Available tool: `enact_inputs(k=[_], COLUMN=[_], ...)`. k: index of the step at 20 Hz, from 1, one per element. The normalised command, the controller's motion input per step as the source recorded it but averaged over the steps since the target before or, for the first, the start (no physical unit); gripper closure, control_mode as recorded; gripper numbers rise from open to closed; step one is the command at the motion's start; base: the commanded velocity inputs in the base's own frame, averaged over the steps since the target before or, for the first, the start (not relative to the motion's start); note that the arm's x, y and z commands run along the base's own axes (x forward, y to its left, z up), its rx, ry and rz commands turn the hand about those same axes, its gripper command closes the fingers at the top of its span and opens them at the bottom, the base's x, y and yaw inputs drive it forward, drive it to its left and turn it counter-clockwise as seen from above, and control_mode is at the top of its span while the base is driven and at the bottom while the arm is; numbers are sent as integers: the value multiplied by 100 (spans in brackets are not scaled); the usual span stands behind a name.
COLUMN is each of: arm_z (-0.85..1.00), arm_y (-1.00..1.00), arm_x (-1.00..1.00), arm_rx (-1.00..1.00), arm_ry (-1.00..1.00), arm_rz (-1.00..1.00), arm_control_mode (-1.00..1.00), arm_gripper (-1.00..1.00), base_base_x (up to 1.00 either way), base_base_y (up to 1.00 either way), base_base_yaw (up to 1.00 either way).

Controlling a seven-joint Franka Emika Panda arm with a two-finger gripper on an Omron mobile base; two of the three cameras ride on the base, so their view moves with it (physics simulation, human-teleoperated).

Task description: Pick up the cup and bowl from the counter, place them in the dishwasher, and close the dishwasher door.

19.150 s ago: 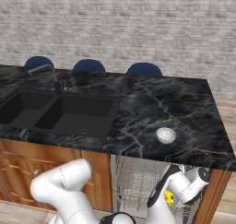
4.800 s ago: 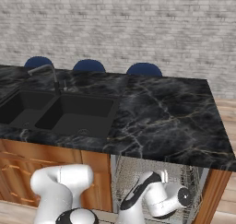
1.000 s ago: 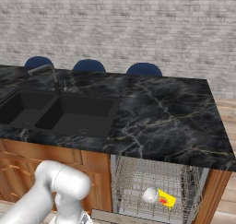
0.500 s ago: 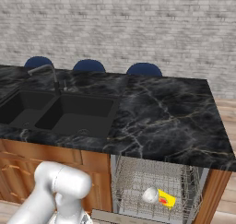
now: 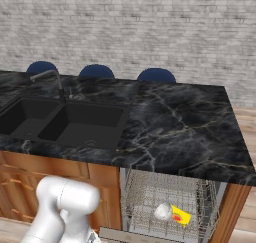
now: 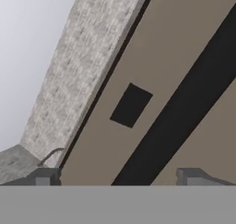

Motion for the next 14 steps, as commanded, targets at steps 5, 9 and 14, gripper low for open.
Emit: enact_inputs(k=[5, 9, 14], arm_z=[-15, -9, -20], arm_y=[-46, -47, -40], arm_x=[20, 30, 33], arm_rx=[0, 0, 0], arm_ry=[-3, -2, -1], arm_rz=[-2, -2, -1], arm_control_mode=[-100, -100, -100], arm_gripper=[-100, -100, -100], base_base_x=[0, 0, 0], base_base_y=[0, 0, 0], base_base_yaw=[0, 0, 0])
